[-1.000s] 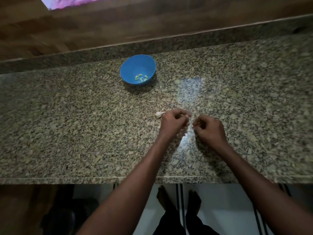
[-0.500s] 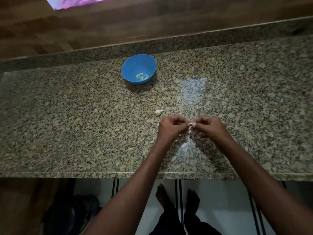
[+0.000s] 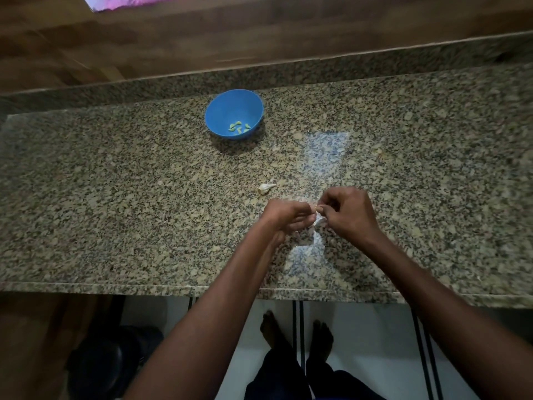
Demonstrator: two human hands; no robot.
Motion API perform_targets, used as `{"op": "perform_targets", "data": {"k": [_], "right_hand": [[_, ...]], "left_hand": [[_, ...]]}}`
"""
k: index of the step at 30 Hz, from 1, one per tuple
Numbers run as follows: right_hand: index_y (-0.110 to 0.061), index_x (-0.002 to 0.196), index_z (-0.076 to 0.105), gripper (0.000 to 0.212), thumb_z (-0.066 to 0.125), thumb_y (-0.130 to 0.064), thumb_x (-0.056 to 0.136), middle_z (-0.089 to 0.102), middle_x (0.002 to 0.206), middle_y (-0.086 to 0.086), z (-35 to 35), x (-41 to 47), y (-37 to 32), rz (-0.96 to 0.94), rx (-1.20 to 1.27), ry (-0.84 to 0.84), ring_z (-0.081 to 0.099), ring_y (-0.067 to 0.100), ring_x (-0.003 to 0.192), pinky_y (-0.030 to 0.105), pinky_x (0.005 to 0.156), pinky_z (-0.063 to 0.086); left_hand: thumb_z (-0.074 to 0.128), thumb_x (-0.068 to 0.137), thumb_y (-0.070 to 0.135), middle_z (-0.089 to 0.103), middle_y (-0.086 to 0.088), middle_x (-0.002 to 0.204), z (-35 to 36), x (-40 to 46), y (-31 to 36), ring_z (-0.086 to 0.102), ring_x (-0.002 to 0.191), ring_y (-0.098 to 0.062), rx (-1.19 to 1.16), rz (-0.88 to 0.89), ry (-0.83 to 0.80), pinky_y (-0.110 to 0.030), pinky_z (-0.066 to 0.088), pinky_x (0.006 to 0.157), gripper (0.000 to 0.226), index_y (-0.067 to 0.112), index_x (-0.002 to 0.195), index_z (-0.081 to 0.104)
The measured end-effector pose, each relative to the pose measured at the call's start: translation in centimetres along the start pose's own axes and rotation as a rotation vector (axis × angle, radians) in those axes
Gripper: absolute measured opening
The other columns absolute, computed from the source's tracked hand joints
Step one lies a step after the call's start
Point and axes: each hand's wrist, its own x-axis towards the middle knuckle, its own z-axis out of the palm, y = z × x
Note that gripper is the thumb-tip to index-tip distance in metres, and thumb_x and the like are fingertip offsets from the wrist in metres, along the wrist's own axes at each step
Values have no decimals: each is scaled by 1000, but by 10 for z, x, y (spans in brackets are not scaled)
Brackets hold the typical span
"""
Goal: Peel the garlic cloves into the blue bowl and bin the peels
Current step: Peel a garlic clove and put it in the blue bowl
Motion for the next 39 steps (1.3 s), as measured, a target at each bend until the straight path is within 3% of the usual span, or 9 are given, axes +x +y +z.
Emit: {"op": "perform_targets", "data": {"k": [3,6,10,13,17,23,26,33,39], "right_hand": [[-9,81,73,8,77,-7,88,68,66,2,0,4,6,20,63,-72,61,9,52,10,44,42],[5,86,69,5,68,4,91,70,72,15,-11,15,11,290,497,-296,64,18,56,26,50,52],[9,92,66,9,57,8,93,67,75,15,-14,37,17,689,781,-527,61,15,60,17,46,52],[2,84,67,11,62,0,93,64,70,10,-15,48,18,826,723,-662,56,10,52,12,39,46],[3,79,67,14,64,2,93,68,70,11,-16,43,-1,680,476,-557,58,12,51,18,45,48],[-13,77,67,16,70,-4,89,65,71,2,6,20,-28,160,-142,-162,57,11,58,17,47,39],[-14,75,64,16,69,-5,88,62,68,-1,12,14,-20,50,-114,-91,54,10,57,17,49,37],[-10,67,65,27,61,-8,94,63,59,4,9,23,4,275,300,-194,56,17,49,26,47,46],[-20,71,64,25,65,-21,96,64,64,2,-4,23,0,67,33,-204,54,14,55,30,55,47]], "left_hand": [[69,88,-11,73,-20,88,-3,-2,-1,75,69,-22,12,12,3,-29,65,72,8,-10,95,66],[74,87,-4,75,-17,89,-7,-7,-12,73,72,-20,154,236,-11,-31,64,74,4,-1,90,72],[77,88,6,77,-10,84,-14,-3,-18,72,75,-18,359,481,0,-37,64,76,4,9,91,76],[78,88,10,76,-1,79,-13,0,-15,72,70,-9,608,619,34,-25,62,65,4,13,91,78],[78,88,7,76,-2,79,-13,4,-10,74,69,-13,661,538,72,-23,62,63,5,12,87,77],[71,87,-9,74,-24,93,-16,13,2,75,71,-25,198,91,52,-33,65,71,5,-5,85,70],[69,88,-10,74,-20,88,-20,15,6,74,69,-23,120,24,-1,-31,65,72,4,-6,86,69],[70,91,-5,75,-10,79,-17,11,4,70,69,-18,81,139,-123,-26,63,70,8,1,88,73],[73,89,-5,75,-14,85,-10,16,5,72,71,-20,126,128,-113,-27,64,71,6,1,91,72]]}}
